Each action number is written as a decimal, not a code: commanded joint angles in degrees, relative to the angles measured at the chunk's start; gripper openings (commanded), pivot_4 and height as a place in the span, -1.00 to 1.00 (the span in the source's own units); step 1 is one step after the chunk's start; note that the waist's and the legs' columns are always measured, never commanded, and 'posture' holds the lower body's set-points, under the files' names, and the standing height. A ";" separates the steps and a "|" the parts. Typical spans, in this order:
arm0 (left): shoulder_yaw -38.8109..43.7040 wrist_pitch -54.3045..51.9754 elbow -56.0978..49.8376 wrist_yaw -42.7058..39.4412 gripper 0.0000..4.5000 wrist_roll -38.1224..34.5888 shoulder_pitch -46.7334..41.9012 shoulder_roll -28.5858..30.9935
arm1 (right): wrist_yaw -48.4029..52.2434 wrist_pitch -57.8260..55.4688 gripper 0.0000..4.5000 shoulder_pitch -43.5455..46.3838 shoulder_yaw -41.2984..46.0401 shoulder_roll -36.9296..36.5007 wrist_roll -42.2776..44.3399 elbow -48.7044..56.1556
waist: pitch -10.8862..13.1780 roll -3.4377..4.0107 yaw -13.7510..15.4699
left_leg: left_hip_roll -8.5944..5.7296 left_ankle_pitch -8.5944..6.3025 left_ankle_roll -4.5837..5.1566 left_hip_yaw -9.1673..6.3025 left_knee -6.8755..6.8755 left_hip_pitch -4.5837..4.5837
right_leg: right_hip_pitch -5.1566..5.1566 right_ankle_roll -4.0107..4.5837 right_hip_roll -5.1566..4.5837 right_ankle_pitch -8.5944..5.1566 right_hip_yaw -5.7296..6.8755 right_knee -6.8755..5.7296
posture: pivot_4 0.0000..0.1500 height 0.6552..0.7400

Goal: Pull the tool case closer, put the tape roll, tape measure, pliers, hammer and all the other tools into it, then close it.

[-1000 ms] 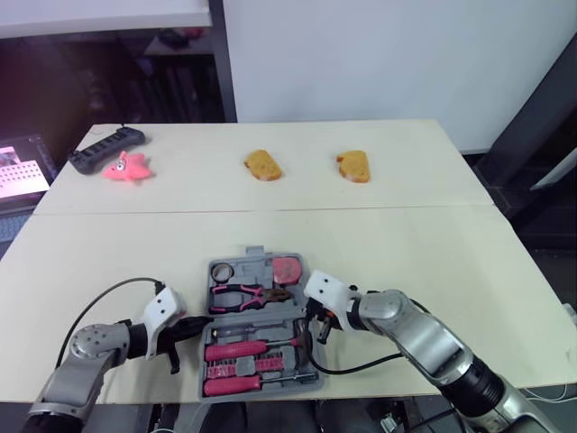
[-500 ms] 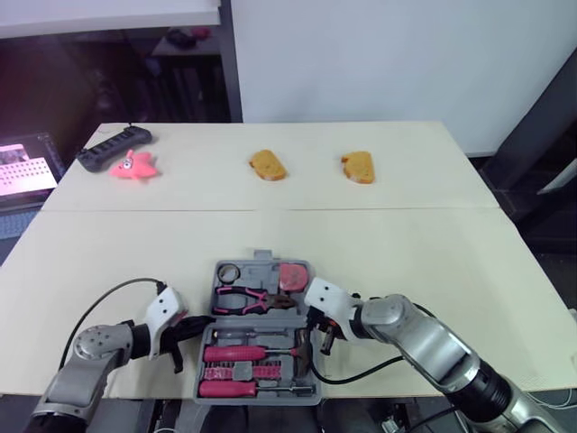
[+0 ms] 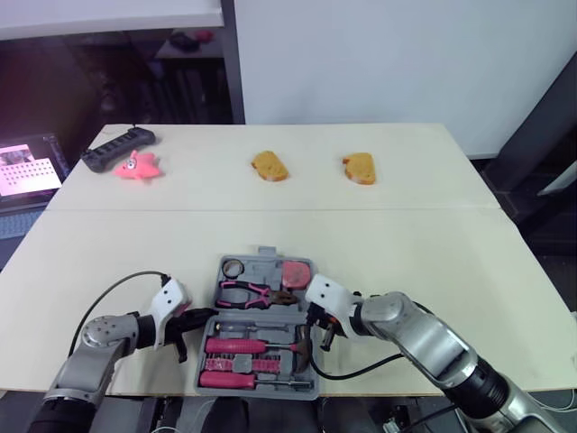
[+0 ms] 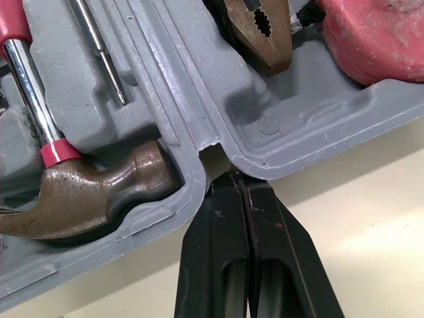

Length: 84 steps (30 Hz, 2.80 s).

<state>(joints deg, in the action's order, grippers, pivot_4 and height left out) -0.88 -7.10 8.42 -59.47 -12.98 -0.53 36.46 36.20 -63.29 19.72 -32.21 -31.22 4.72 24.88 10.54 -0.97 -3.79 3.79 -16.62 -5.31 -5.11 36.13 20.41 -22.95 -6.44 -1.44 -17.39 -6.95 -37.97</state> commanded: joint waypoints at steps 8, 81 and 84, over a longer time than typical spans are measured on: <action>-1.21 -0.58 -0.79 1.41 -0.99 0.97 2.28 -1.06 | -0.62 2.78 -1.00 1.95 -2.29 2.67 -0.69 -4.21 | -0.12 -0.09 -0.28 | 0.01 0.00 0.00 -0.01 -0.01 -0.05 | 0.01 0.01 0.01 0.00 0.00 0.00 | 1.00 1.00; -2.29 24.01 8.57 -19.24 -1.00 -1.31 9.46 1.02 | -6.55 -25.41 0.98 12.16 39.77 11.95 27.10 -20.16 | 0.36 0.39 -0.20 | 0.01 0.03 -0.06 0.13 -0.04 1.10 | -1.06 -0.21 -0.03 0.24 -0.04 0.20 | 1.00 1.00; -3.05 24.78 10.39 -18.84 -1.00 -1.09 8.77 1.07 | -7.94 -25.17 0.98 12.79 40.27 12.31 26.52 -23.72 | 0.20 0.69 -0.41 | 0.02 0.04 -0.04 0.15 -0.05 0.99 | -1.02 -0.21 -0.02 0.23 -0.07 0.15 | 1.00 1.00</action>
<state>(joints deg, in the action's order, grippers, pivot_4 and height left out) -2.63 18.18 13.89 -79.32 -18.11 6.62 36.57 28.60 -88.40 31.16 6.89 -19.38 31.07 1.50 10.74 -0.28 -4.20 3.80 -16.58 -5.35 -4.96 36.08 21.38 -23.97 -6.65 -1.44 -17.16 -7.03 -37.89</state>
